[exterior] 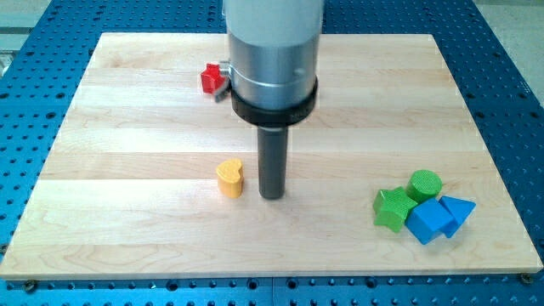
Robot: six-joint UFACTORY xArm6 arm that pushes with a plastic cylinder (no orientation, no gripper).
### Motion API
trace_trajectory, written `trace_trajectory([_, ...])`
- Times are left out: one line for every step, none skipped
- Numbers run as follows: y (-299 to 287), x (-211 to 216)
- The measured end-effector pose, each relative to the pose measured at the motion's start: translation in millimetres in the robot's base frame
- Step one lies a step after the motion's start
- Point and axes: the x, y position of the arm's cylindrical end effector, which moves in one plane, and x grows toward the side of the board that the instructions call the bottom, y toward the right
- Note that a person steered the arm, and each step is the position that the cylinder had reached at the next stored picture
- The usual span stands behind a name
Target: Move the heart bottom left side of the red star
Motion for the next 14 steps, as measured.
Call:
trace_trajectory([-25.7, 38.1])
trace_trajectory([-49.5, 28.5])
trace_trajectory([-49.8, 25.2])
trace_trajectory([-49.8, 25.2])
trace_trajectory([-49.8, 19.0])
trace_trajectory([-57.8, -11.7])
trace_trajectory([-70.6, -46.8])
trace_trajectory([-25.2, -53.0])
trace_trajectory([-35.6, -87.5])
trace_trajectory([-82.1, -104.7])
trace_trajectory([-45.9, -88.6])
trace_trajectory([-49.6, -66.4])
trace_trajectory([-62.9, -38.0])
trace_trajectory([-108.1, -55.7])
